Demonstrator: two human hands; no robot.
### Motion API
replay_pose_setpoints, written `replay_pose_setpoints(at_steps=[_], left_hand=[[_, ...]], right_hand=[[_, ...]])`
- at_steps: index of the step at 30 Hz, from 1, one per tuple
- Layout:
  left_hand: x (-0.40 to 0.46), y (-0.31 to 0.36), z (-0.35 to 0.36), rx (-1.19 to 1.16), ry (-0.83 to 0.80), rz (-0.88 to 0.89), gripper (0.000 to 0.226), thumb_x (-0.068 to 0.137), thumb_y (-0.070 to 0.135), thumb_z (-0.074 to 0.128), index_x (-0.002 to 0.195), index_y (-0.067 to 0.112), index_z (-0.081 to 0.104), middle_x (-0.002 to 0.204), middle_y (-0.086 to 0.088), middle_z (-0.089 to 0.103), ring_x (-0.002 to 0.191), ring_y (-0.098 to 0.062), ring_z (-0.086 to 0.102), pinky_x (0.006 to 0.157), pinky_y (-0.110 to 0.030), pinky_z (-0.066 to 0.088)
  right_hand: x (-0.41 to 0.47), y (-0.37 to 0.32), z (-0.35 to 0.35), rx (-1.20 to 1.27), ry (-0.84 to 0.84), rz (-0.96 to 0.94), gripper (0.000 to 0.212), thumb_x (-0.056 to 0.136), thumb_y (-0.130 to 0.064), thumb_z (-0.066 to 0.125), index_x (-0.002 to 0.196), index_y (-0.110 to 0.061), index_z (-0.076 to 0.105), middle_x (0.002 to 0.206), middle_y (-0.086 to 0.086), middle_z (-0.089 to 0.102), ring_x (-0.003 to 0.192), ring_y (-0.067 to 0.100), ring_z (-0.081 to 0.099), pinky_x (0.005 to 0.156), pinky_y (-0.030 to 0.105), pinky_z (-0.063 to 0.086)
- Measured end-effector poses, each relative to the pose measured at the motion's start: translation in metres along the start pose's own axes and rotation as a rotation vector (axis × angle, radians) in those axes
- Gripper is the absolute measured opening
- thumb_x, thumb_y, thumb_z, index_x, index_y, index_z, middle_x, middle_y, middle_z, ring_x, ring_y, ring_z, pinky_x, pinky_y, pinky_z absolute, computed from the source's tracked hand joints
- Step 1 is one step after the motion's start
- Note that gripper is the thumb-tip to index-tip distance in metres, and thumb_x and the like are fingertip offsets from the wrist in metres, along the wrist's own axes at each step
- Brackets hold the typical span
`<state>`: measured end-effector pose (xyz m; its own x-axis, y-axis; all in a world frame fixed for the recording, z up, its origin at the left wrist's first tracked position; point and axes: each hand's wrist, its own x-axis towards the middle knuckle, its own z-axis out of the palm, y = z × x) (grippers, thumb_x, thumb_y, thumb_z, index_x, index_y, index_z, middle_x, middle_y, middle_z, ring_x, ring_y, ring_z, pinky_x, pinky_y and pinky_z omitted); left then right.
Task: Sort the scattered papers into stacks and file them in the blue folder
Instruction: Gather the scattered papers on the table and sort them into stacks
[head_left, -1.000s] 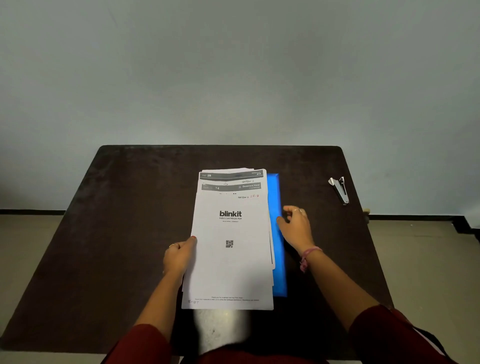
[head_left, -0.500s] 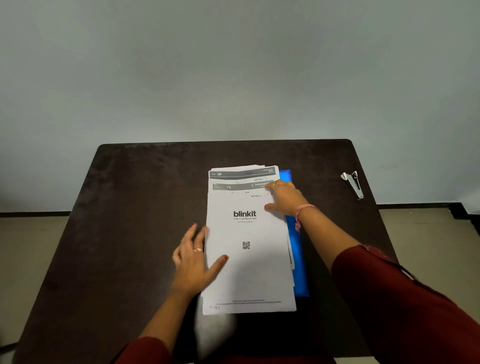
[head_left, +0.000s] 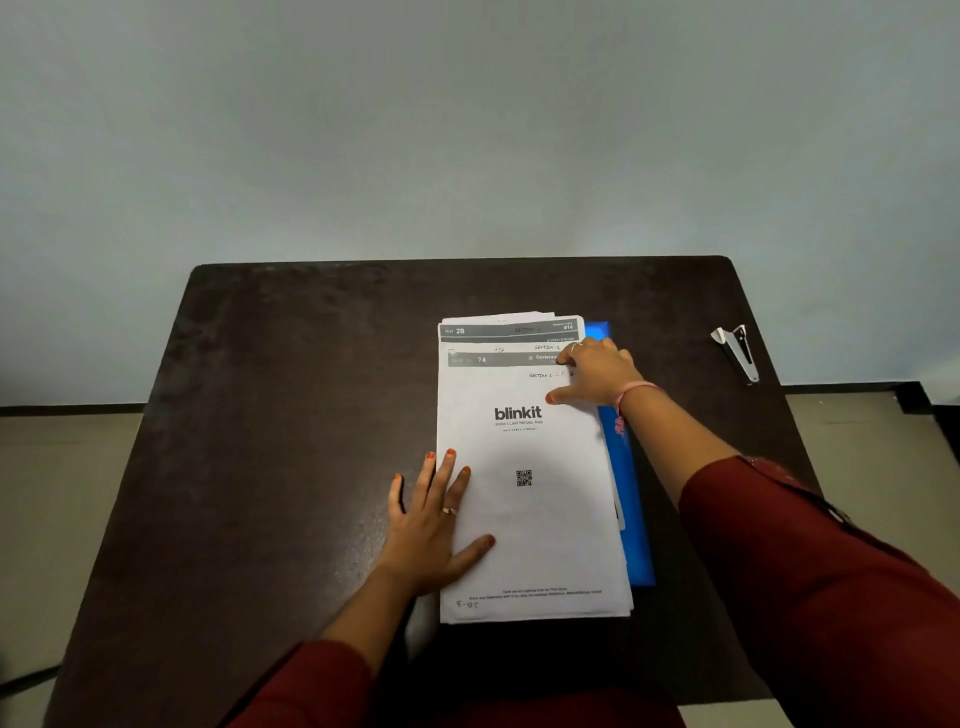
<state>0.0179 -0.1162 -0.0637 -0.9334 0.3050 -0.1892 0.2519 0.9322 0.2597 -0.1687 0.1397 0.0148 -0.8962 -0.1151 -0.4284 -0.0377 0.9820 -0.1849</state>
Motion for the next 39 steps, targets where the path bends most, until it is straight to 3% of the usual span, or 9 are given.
replay_pose_setpoints(at_steps=[6,11,14,17,22,27,33,35,39], left_hand=[[0.001,-0.003,0.007,-0.011,0.017,0.015,0.086,0.08,0.074,0.037,0.147,0.02,0.032,0.158,-0.003,0.02,0.143,-0.024,0.02,0.108,-0.055,0.01],[0.002,-0.004,0.009,-0.019,0.031,0.017,0.087,0.078,0.074,0.041,0.147,0.02,0.034,0.158,-0.004,0.022,0.143,-0.024,0.023,0.109,-0.054,0.013],[0.002,-0.004,0.009,-0.031,0.048,0.023,0.087,0.078,0.073,0.041,0.146,0.019,0.034,0.157,-0.005,0.024,0.143,-0.024,0.024,0.109,-0.053,0.013],[0.001,-0.004,0.008,-0.035,0.058,0.025,0.087,0.078,0.073,0.042,0.146,0.019,0.034,0.157,-0.005,0.024,0.143,-0.024,0.024,0.109,-0.053,0.012],[0.001,-0.004,0.007,-0.033,0.044,0.015,0.087,0.077,0.073,0.042,0.146,0.019,0.035,0.157,-0.005,0.025,0.143,-0.024,0.024,0.109,-0.053,0.012],[0.001,-0.004,0.008,-0.016,0.01,0.004,0.088,0.077,0.074,0.041,0.146,0.02,0.034,0.157,-0.005,0.024,0.142,-0.026,0.024,0.107,-0.053,0.013],[0.003,-0.004,0.009,0.01,-0.015,-0.003,0.09,0.076,0.076,0.038,0.146,0.02,0.033,0.156,-0.006,0.026,0.142,-0.028,0.023,0.106,-0.055,0.012],[0.003,-0.004,0.01,0.024,-0.018,-0.006,0.09,0.077,0.077,0.036,0.146,0.02,0.031,0.157,-0.005,0.023,0.142,-0.029,0.021,0.105,-0.054,0.01],[0.004,-0.004,0.012,0.03,0.007,-0.013,0.09,0.077,0.078,0.034,0.147,0.022,0.027,0.157,-0.004,0.021,0.142,-0.029,0.019,0.108,-0.058,0.018]], right_hand=[[0.003,-0.004,0.003,0.003,0.02,0.043,0.046,0.067,-0.057,0.077,0.097,-0.027,0.059,0.109,-0.002,0.056,0.11,0.02,0.043,0.089,0.037,0.03],[0.005,-0.003,0.007,0.007,0.05,0.041,0.043,0.065,-0.056,0.079,0.087,-0.026,0.058,0.103,-0.003,0.053,0.106,0.019,0.043,0.089,0.038,0.031],[0.006,-0.002,0.008,0.071,0.026,0.029,0.044,0.065,-0.051,0.081,0.09,-0.022,0.059,0.101,-0.003,0.05,0.103,0.018,0.047,0.089,0.037,0.038],[0.006,-0.001,0.006,0.186,-0.013,0.035,0.046,0.064,-0.044,0.084,0.089,-0.019,0.055,0.097,-0.004,0.06,0.095,0.019,0.057,0.085,0.037,0.048],[0.0,0.003,0.003,0.422,-0.021,0.075,0.043,0.073,-0.034,0.081,0.103,-0.013,0.058,0.109,-0.001,0.064,0.094,0.015,0.059,0.08,0.023,0.046],[-0.005,0.004,0.007,0.077,-0.024,0.044,0.071,0.067,-0.053,0.079,0.126,-0.021,0.057,0.123,0.006,0.053,0.114,0.024,0.051,0.099,0.041,0.045],[-0.011,-0.009,0.0,-0.104,-0.032,0.077,0.083,0.066,-0.061,0.076,0.132,-0.018,0.047,0.128,0.005,0.056,0.121,0.026,0.047,0.103,0.042,0.035],[-0.01,-0.008,0.001,-0.019,-0.042,0.105,0.079,0.066,-0.06,0.077,0.128,-0.019,0.05,0.127,0.003,0.058,0.118,0.025,0.05,0.102,0.041,0.036],[-0.02,-0.007,-0.004,0.511,-0.098,0.036,0.049,0.075,-0.03,0.081,0.119,-0.019,0.064,0.121,-0.003,0.064,0.106,0.017,0.06,0.091,0.027,0.047]])
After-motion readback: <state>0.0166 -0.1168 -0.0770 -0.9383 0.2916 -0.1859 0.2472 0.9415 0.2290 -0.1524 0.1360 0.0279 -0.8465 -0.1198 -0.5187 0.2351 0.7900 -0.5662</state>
